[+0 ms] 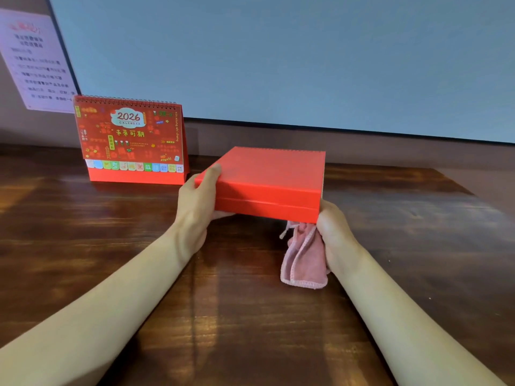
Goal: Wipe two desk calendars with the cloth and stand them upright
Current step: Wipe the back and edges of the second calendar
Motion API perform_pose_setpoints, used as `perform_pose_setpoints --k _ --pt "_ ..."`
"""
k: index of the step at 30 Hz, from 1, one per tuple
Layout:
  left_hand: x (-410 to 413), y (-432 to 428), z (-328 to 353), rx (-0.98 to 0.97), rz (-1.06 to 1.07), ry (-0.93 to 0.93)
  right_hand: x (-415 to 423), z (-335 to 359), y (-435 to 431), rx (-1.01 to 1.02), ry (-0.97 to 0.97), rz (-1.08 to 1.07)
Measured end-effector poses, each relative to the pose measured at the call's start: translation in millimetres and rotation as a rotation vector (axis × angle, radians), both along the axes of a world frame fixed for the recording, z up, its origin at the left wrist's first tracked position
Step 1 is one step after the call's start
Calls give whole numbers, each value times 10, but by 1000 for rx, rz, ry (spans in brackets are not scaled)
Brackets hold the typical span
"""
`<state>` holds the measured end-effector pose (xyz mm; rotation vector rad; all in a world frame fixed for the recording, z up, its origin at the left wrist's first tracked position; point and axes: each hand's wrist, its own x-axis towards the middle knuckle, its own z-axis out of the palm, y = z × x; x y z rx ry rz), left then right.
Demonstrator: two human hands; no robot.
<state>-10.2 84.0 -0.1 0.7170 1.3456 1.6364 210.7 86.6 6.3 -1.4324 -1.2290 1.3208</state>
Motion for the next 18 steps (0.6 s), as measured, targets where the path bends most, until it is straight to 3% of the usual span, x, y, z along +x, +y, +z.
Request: perform_pose_setpoints --k 5,9,15,18 --pt "-34 27 -93 -12 89 189 -71 -75 145 31 26 -233" --pt "-116 42 -182 -64 96 203 -103 -141 118 149 -2 -329" --pt "-167 58 -209 -57 87 279 -89 -61 56 513 -93 -347" --pt "-106 38 -226 -2 50 327 -116 -47 28 682 -237 -197"
